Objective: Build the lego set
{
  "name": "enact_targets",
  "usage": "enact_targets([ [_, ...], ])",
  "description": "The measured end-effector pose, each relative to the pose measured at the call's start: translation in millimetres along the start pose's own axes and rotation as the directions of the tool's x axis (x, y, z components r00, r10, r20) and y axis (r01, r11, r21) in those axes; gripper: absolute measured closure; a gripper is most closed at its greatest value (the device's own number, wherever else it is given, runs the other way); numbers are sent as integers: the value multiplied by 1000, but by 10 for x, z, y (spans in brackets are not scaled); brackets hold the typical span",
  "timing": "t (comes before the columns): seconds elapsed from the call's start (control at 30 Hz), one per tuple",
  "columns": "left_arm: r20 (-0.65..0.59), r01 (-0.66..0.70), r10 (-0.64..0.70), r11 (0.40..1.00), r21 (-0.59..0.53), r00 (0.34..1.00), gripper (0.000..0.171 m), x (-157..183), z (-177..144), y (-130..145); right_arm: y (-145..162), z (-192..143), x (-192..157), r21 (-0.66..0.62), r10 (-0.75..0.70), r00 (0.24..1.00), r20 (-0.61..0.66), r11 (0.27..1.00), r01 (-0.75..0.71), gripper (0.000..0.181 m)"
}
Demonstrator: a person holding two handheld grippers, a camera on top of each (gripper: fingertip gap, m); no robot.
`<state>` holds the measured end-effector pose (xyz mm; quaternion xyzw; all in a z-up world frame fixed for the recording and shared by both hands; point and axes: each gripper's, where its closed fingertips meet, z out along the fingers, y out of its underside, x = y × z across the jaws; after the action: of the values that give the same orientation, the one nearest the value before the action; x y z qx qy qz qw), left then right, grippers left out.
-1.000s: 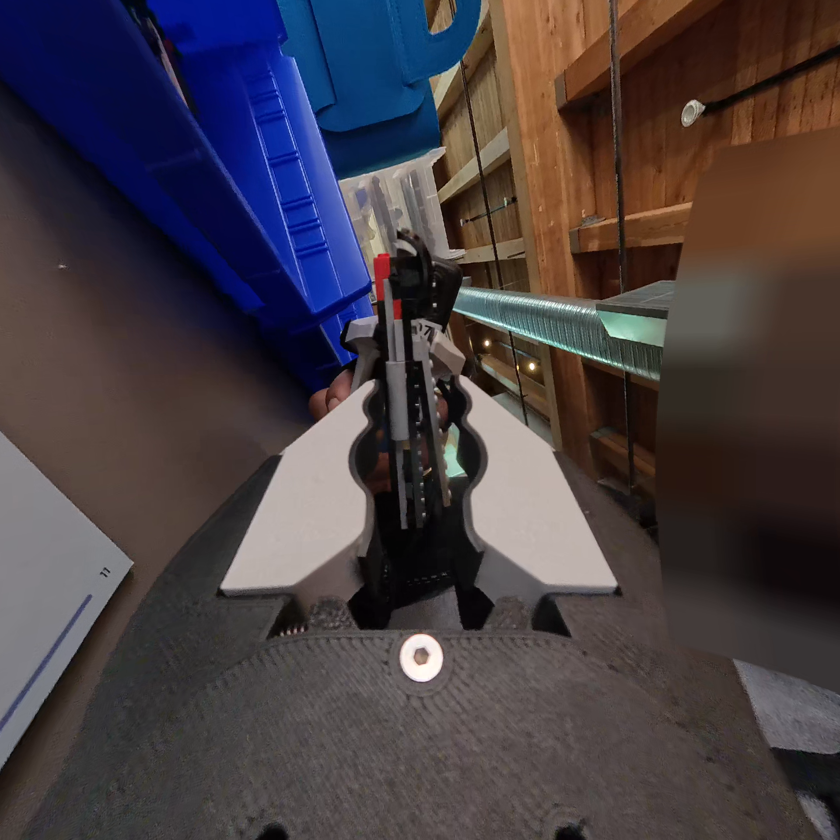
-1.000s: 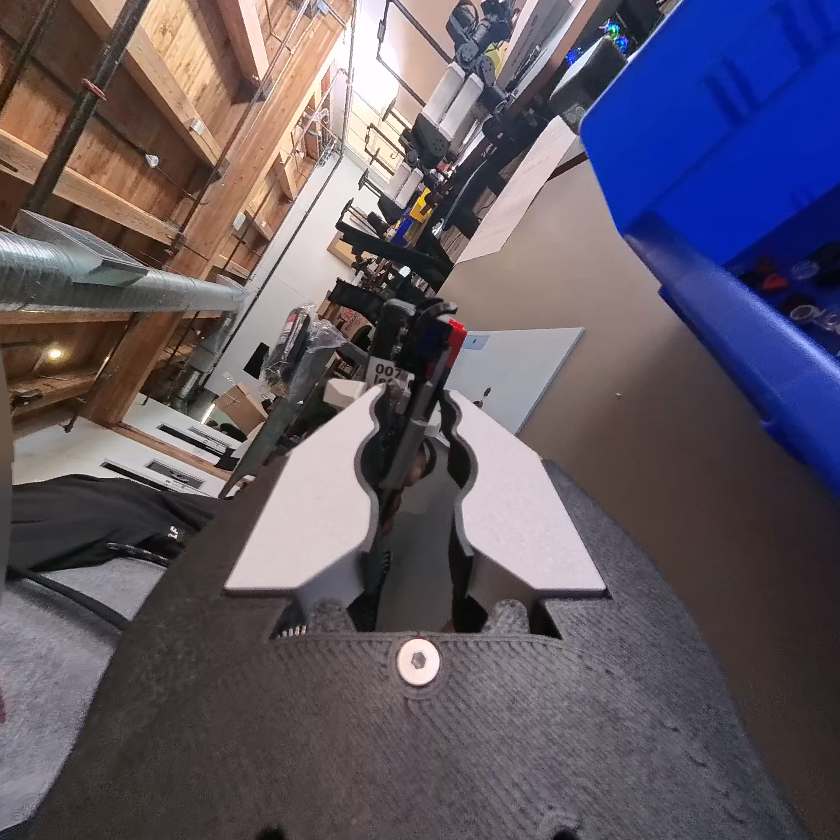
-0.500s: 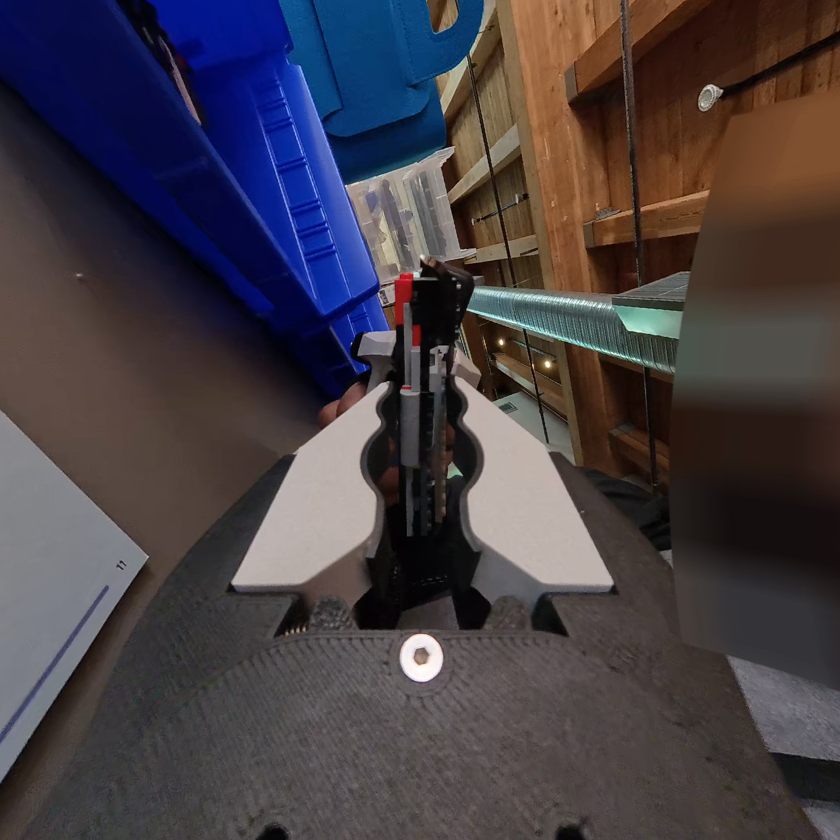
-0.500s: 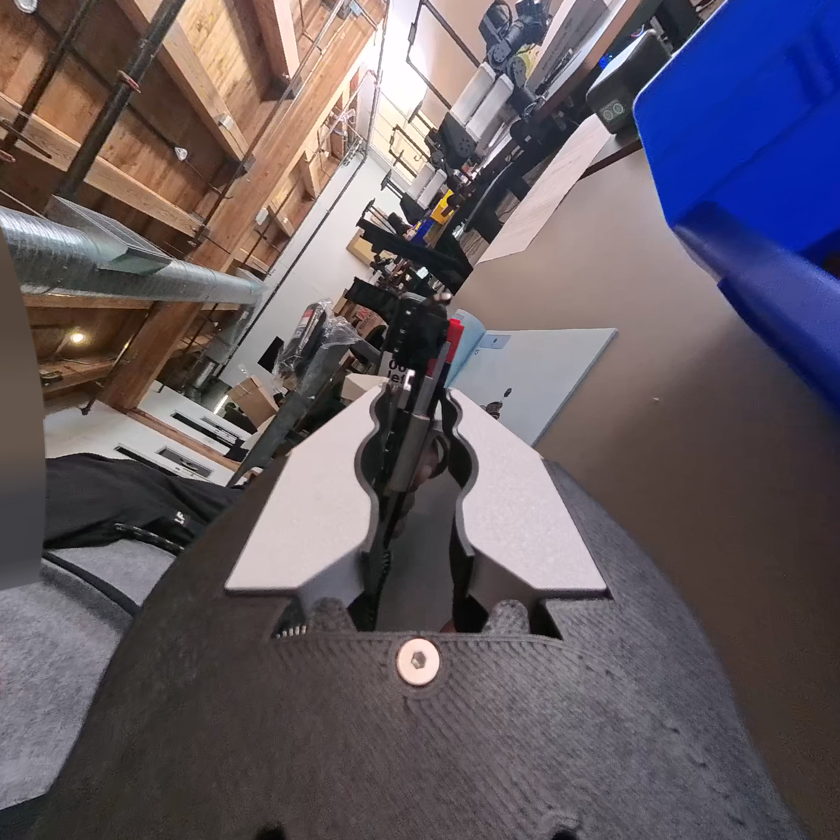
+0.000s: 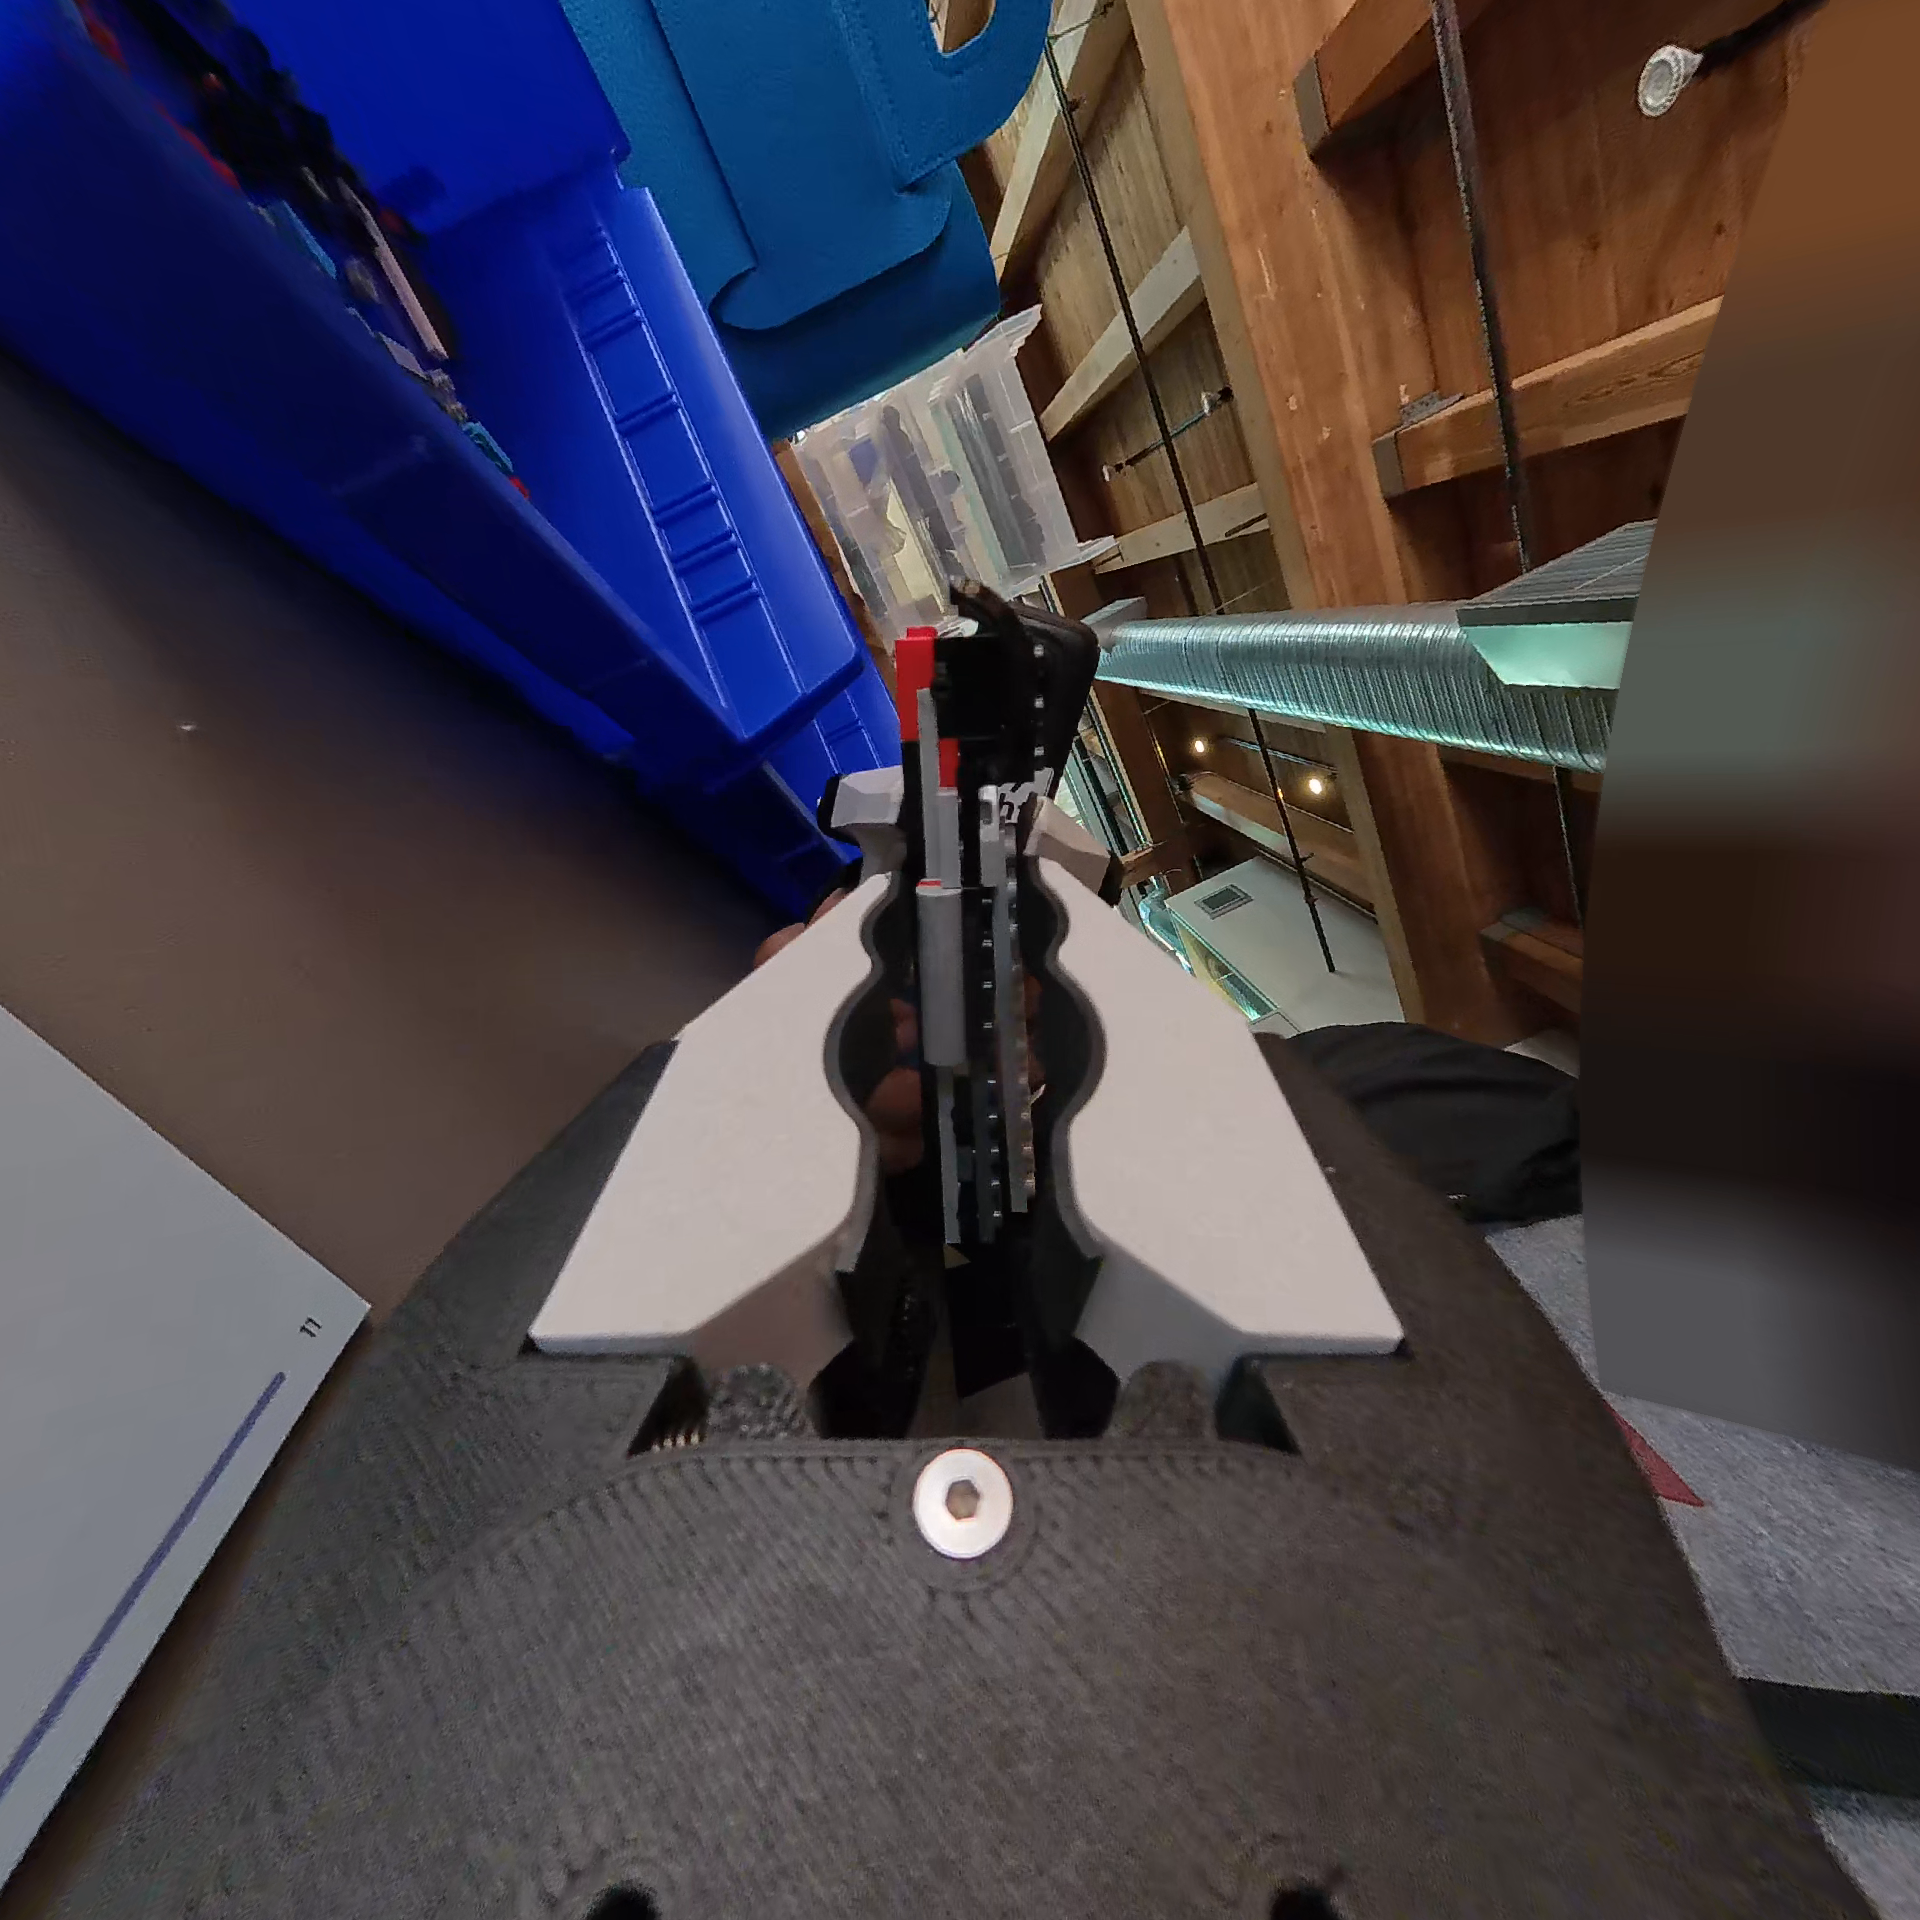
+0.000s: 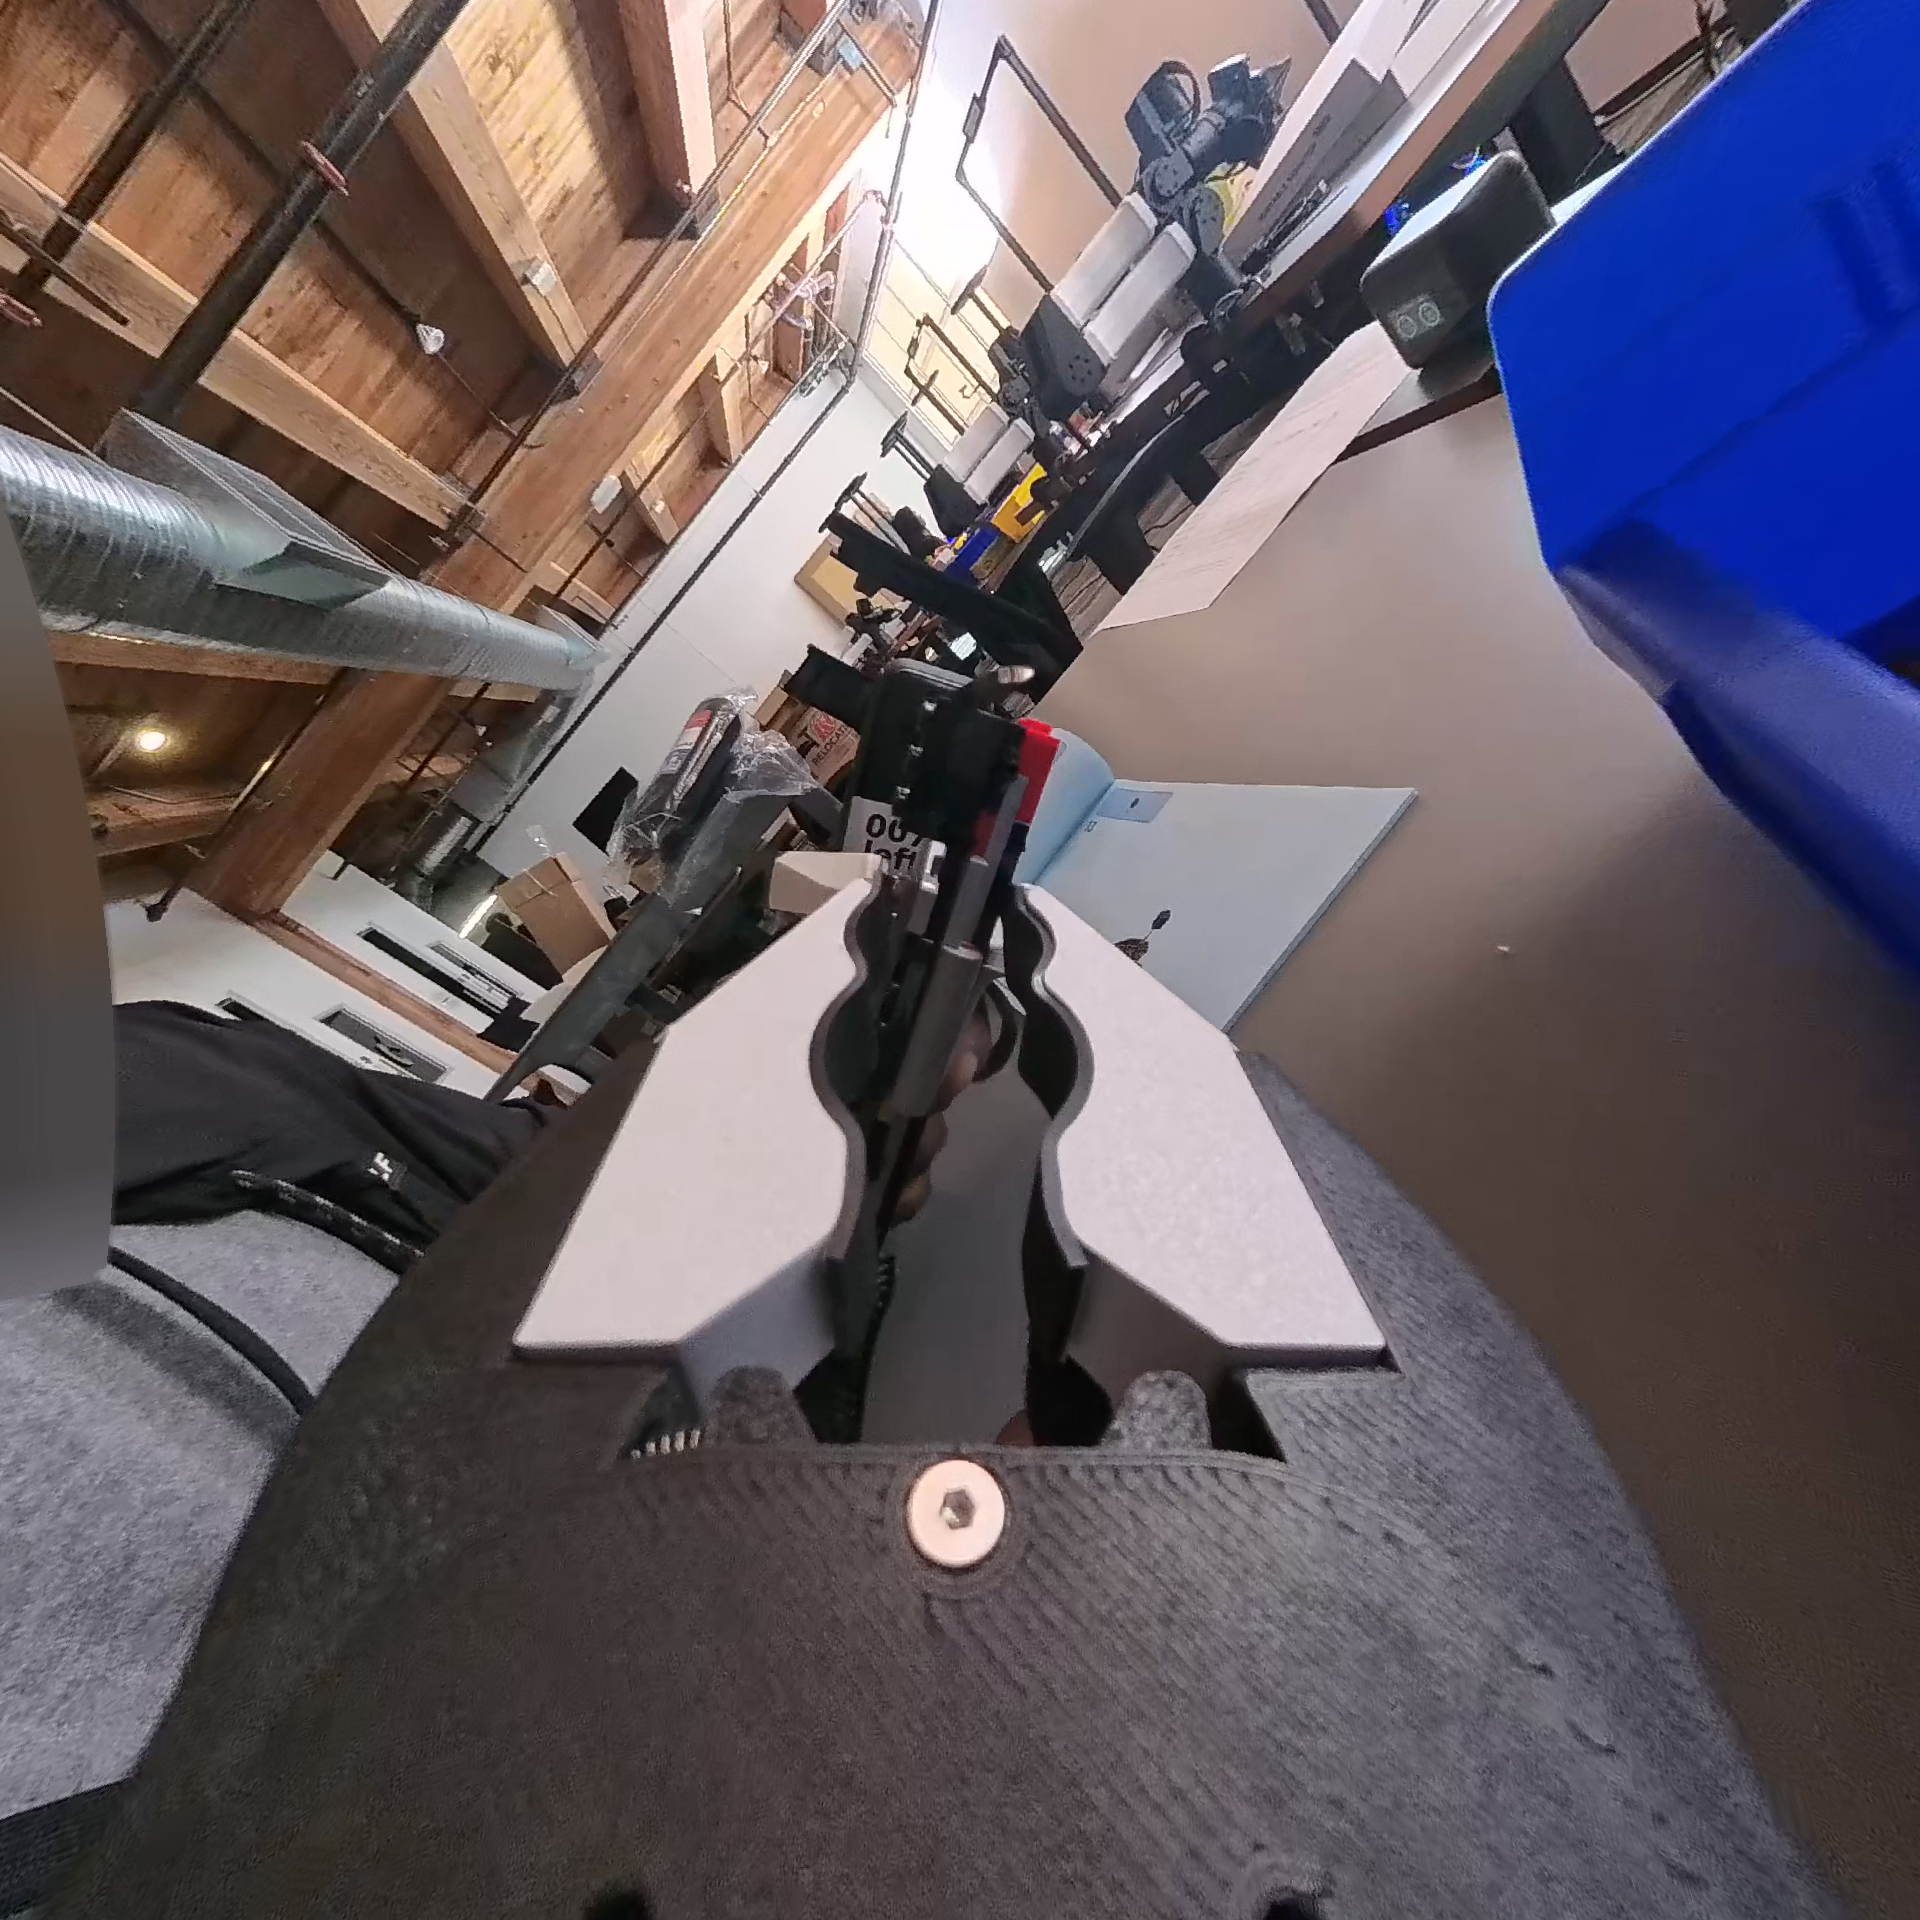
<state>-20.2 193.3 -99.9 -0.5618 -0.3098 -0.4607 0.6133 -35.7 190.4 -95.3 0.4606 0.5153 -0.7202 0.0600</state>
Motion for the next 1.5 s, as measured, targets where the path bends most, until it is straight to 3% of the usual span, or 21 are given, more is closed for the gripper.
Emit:
enact_targets([
  [0.87, 21, -72, 72, 997, -14, 997, 153, -23, -3, -5, 10, -1, 20, 1, 42, 999, 24, 999, -42, 159],
  [0.97, 30, -73, 73, 997, -7, 997, 153, -44, -22, -32, -22, -23, 26, 9, 75, 996, 40, 997, -76, 140],
  [1.07, 37, -70, 70, 997, 9, 997, 153, -63, -41, -68, 41, -3, 22, -31, 70, 997, 34, 997, -69, 138],
  [1.27, 53, -74, 74, 997, 9, 996, 153, -90, -37, -57, 171, 34, 43, -76, 55, 998, 8, 996, -54, 159],
  [1.5, 95, -84, 81, 996, 25, 992, 153, -157, -55, -56, 220, 48, 101, -65, 35, 999, -31, 997, -37, 159],
])
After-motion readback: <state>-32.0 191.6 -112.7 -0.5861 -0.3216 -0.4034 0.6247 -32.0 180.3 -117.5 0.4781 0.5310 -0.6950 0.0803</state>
